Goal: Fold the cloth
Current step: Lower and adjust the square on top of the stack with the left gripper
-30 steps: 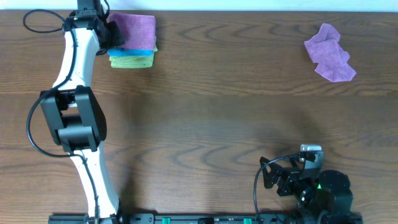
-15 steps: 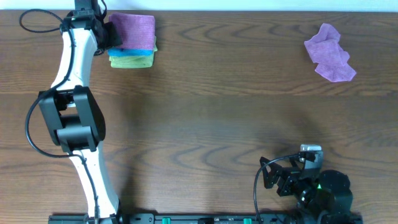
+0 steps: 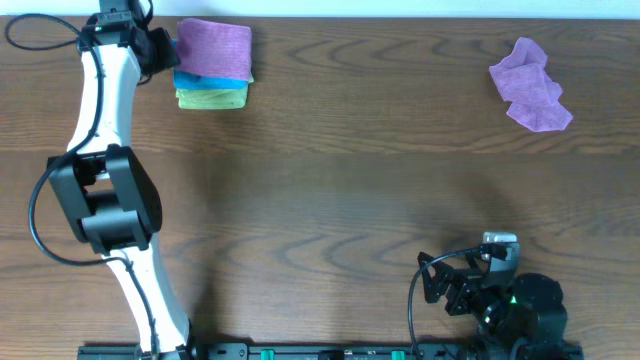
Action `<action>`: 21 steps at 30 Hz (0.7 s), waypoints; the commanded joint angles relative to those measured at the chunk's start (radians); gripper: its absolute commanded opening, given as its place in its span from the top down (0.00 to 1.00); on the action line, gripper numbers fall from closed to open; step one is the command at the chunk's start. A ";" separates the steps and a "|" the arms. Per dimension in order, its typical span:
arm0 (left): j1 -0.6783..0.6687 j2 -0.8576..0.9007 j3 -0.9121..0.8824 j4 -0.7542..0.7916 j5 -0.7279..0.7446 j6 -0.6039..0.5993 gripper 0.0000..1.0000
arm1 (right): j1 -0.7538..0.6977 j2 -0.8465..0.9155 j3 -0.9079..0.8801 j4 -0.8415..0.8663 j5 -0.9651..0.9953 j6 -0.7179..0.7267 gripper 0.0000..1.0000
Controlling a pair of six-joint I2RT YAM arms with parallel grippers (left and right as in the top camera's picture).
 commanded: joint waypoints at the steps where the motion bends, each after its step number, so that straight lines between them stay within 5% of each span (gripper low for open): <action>1: 0.005 -0.064 0.024 0.008 -0.018 0.022 0.40 | -0.009 -0.007 -0.003 -0.001 0.006 0.007 0.01; 8: -0.003 -0.113 0.024 0.050 0.036 0.021 0.47 | -0.009 -0.007 -0.003 -0.001 0.006 0.007 0.01; 10: -0.014 -0.114 0.024 0.092 0.107 0.010 0.72 | -0.009 -0.007 -0.003 -0.001 0.006 0.007 0.01; 13: -0.036 -0.113 0.024 0.151 0.143 -0.055 0.93 | -0.009 -0.007 -0.003 -0.001 0.006 0.007 0.01; 21: -0.108 -0.065 0.024 0.267 0.078 -0.070 0.95 | -0.009 -0.007 -0.003 -0.001 0.006 0.007 0.01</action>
